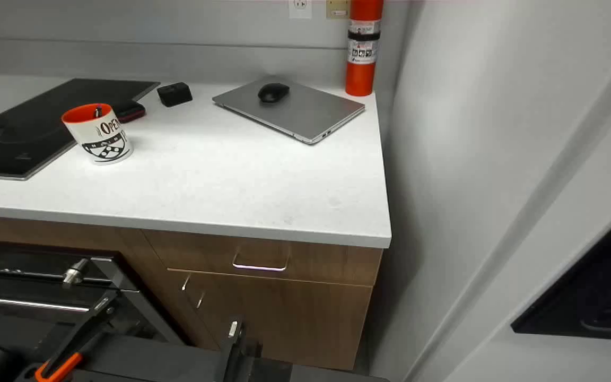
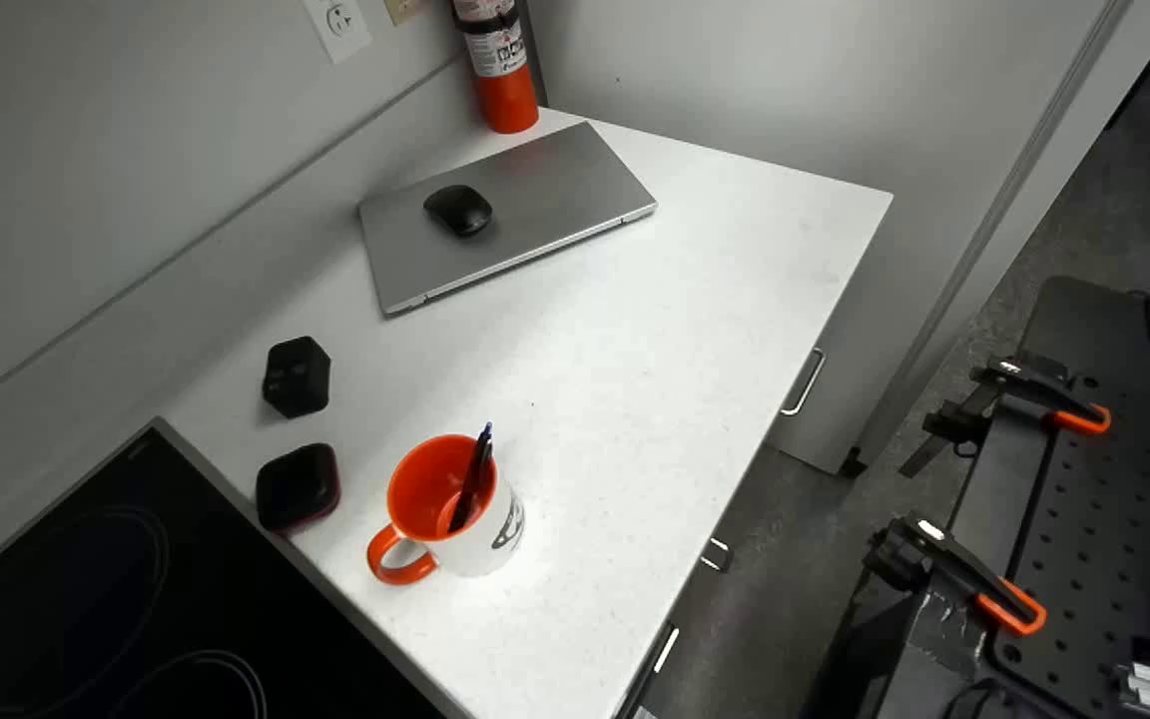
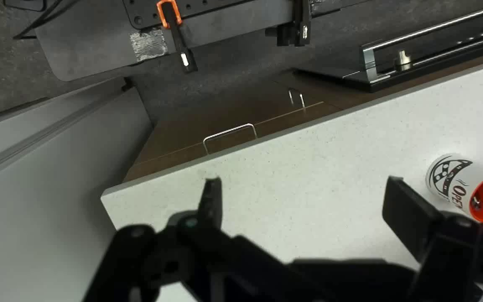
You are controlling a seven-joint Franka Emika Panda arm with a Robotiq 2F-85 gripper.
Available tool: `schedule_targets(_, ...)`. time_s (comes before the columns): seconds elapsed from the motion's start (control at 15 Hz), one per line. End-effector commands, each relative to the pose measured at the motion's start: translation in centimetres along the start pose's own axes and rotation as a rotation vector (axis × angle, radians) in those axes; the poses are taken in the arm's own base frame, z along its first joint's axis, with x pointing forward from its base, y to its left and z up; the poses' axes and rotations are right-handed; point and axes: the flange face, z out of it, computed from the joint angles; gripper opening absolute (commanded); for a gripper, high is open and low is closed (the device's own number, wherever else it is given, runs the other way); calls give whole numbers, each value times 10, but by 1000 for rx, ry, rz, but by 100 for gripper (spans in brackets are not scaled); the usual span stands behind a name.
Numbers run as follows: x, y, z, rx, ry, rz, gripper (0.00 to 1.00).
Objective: Take the pen out of the mug and put it on the counter
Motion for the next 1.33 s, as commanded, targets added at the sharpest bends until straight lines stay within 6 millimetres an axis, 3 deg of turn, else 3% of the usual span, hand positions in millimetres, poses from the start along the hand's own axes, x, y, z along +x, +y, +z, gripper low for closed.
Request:
schedule_targets(0.0, 0, 0, 0, 0, -2, 0, 100)
schedule_targets(0.4, 8, -4, 0, 44, 2, -44, 100)
schedule_targets(1.0, 109, -99, 97, 263, -81, -236, 100)
schedule_targets(1.13, 127, -112, 107, 325, -122, -266, 100)
schedule_targets(1.2, 130, -116, 104, 368, -153, -294, 100)
schedule_targets(1.27, 108, -108, 107, 296, -115, -252, 100)
